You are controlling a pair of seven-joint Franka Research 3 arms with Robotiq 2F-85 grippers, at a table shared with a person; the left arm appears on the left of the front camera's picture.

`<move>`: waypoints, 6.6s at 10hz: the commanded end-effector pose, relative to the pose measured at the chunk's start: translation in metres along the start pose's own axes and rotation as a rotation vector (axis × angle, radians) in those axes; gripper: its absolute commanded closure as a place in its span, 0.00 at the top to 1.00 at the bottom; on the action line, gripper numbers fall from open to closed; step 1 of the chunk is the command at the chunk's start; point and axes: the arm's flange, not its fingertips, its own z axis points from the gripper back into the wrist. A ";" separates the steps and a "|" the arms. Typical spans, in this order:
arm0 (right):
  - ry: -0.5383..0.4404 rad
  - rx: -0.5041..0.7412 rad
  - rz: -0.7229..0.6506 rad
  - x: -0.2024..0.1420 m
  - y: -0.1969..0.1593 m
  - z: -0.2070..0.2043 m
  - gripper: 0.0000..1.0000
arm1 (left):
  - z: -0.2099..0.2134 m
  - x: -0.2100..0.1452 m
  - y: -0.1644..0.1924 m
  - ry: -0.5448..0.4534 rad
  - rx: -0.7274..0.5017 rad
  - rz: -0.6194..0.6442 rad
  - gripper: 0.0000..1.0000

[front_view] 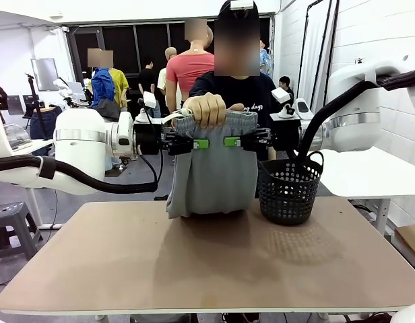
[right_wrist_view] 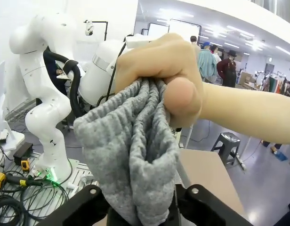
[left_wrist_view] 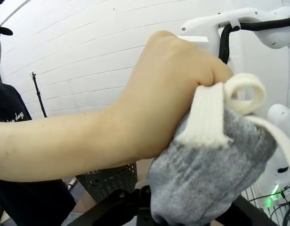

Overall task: Fold the training pants.
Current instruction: Grab both ends of the Training pants handed by a person, then release the ends of the Training pants and then grab the overlapped ends.

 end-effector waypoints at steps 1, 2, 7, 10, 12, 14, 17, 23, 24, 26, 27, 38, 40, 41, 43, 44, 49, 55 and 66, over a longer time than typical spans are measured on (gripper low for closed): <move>0.026 0.007 -0.028 0.005 -0.009 -0.003 0.00 | -0.001 -0.005 0.001 -0.037 0.001 -0.011 0.00; 0.032 0.009 -0.030 0.004 -0.009 -0.003 0.00 | -0.001 -0.007 0.002 -0.037 -0.008 0.002 0.00; 0.019 0.007 -0.019 -0.002 -0.002 0.000 0.00 | 0.000 -0.007 0.002 -0.007 -0.015 0.015 0.00; 0.019 0.007 -0.019 -0.002 -0.002 0.000 0.00 | 0.000 -0.007 0.002 -0.007 -0.015 0.015 0.00; 0.019 0.007 -0.019 -0.002 -0.002 0.000 0.00 | 0.000 -0.007 0.002 -0.007 -0.015 0.015 0.00; 0.019 0.007 -0.019 -0.002 -0.002 0.000 0.00 | 0.000 -0.007 0.002 -0.007 -0.015 0.015 0.00; 0.019 0.007 -0.019 -0.002 -0.002 0.000 0.00 | 0.000 -0.007 0.002 -0.007 -0.015 0.015 0.00; 0.019 0.007 -0.019 -0.002 -0.002 0.000 0.00 | 0.000 -0.007 0.002 -0.007 -0.015 0.015 0.00; 0.019 0.007 -0.019 -0.002 -0.002 0.000 0.00 | 0.000 -0.007 0.002 -0.007 -0.015 0.015 0.00; 0.019 0.007 -0.019 -0.002 -0.002 0.000 0.00 | 0.000 -0.007 0.002 -0.007 -0.015 0.015 0.00; 0.019 0.007 -0.019 -0.002 -0.002 0.000 0.00 | 0.000 -0.007 0.002 -0.007 -0.015 0.015 0.00; 0.019 0.007 -0.019 -0.002 -0.002 0.000 0.00 | 0.000 -0.007 0.002 -0.007 -0.015 0.015 0.00; 0.019 0.007 -0.019 -0.002 -0.002 0.000 0.00 | 0.000 -0.007 0.002 -0.007 -0.015 0.015 0.00; 0.019 0.007 -0.019 -0.002 -0.002 0.000 0.00 | 0.000 -0.007 0.002 -0.007 -0.015 0.015 0.00; 0.019 0.007 -0.019 -0.002 -0.002 0.000 0.00 | 0.000 -0.007 0.002 -0.007 -0.015 0.015 0.00; 0.019 0.007 -0.019 -0.002 -0.002 0.000 0.00 | 0.000 -0.007 0.002 -0.007 -0.015 0.015 0.00; 0.019 0.007 -0.019 -0.002 -0.002 0.000 0.00 | 0.000 -0.007 0.002 -0.007 -0.015 0.015 0.00; 0.019 0.007 -0.019 -0.002 -0.002 0.000 0.00 | 0.000 -0.007 0.002 -0.007 -0.015 0.015 0.00; 0.019 0.007 -0.019 -0.002 -0.002 0.000 0.00 | 0.000 -0.007 0.002 -0.007 -0.015 0.015 0.00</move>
